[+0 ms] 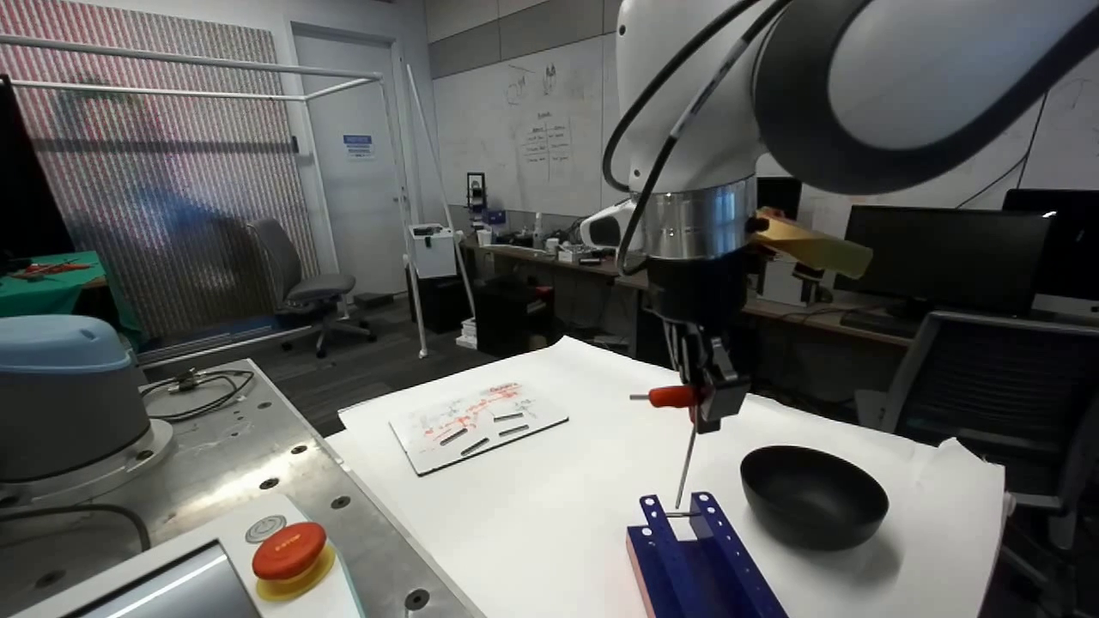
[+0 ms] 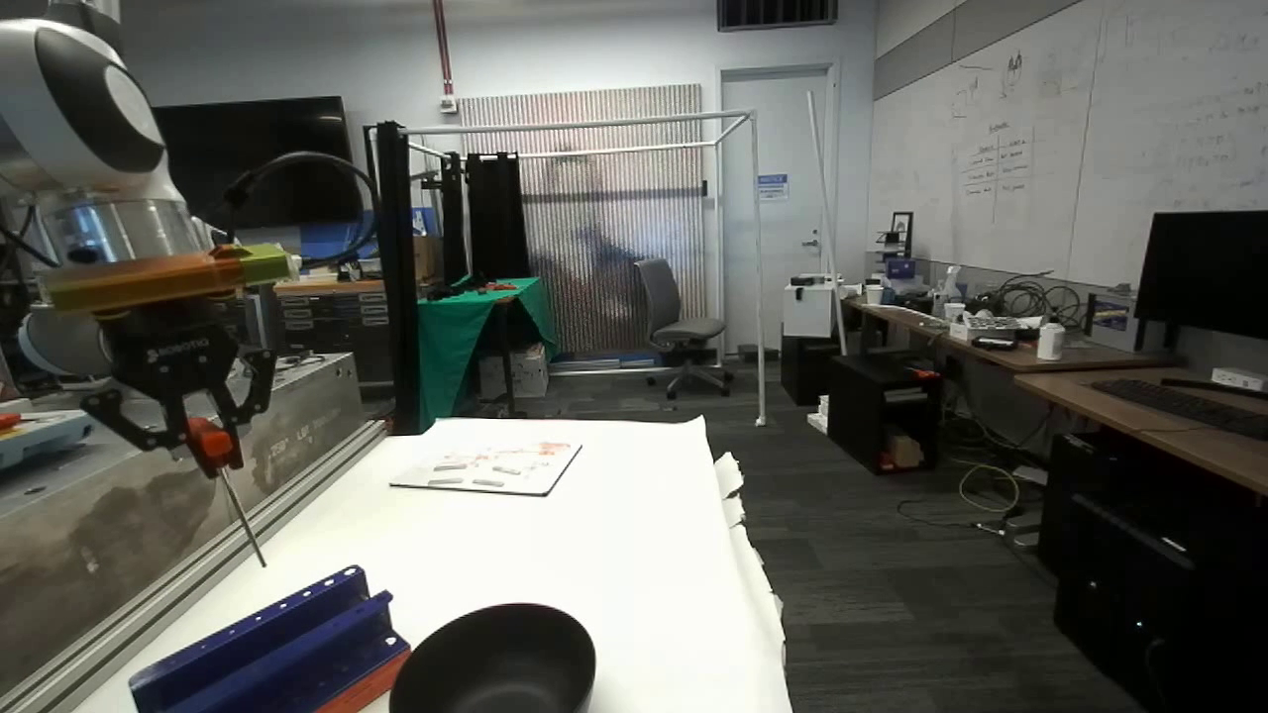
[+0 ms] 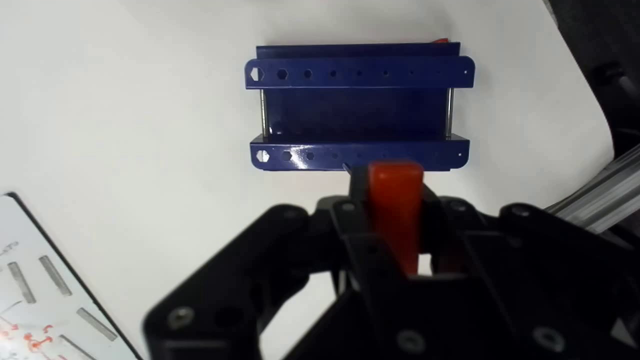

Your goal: Pick up the orange object tool and put it in the bowl

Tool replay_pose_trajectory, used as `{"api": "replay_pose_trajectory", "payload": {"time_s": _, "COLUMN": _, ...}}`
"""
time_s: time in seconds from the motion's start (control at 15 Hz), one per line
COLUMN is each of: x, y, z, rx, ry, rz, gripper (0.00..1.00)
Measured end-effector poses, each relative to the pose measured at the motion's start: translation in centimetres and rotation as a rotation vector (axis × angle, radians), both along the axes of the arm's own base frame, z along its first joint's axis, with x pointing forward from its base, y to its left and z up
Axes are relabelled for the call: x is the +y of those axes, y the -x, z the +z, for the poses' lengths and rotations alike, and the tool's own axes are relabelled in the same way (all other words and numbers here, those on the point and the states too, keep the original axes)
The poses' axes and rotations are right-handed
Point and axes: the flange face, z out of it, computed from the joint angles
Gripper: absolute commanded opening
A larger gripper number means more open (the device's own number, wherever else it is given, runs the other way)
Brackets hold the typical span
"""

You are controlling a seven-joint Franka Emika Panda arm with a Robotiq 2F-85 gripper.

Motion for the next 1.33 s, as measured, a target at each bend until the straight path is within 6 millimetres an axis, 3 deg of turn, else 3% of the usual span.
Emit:
{"api": "replay_pose_trajectory", "payload": {"time_s": 0.27, "x": -2.2, "y": -0.4, "z": 3.6, "rx": -0.091, "ry": 0.053, "rz": -0.149, "gripper": 0.10}}
{"api": "replay_pose_trajectory", "payload": {"time_s": 0.53, "x": -8.7, "y": -1.7, "z": 3.3, "rx": -0.151, "ry": 0.105, "rz": -0.364, "gripper": 0.10}}
{"api": "replay_pose_trajectory", "payload": {"time_s": 0.73, "x": -14.3, "y": -2.0, "z": 1.3, "rx": -0.160, "ry": 0.174, "rz": -0.513, "gripper": 0.10}}
{"api": "replay_pose_trajectory", "payload": {"time_s": 1.0, "x": -20.1, "y": -1.1, "z": -2.7, "rx": -0.075, "ry": 0.234, "rz": -0.654, "gripper": 0.10}}
{"api": "replay_pose_trajectory", "payload": {"time_s": 1.2, "x": -22.5, "y": -0.3, "z": -6.2, "rx": 0.006, "ry": 0.246, "rz": -0.708, "gripper": 0.10}}
{"api": "replay_pose_trajectory", "payload": {"time_s": 1.33, "x": -22.8, "y": 0.2, "z": -8.9, "rx": 0.068, "ry": 0.240, "rz": -0.730, "gripper": 0.11}}
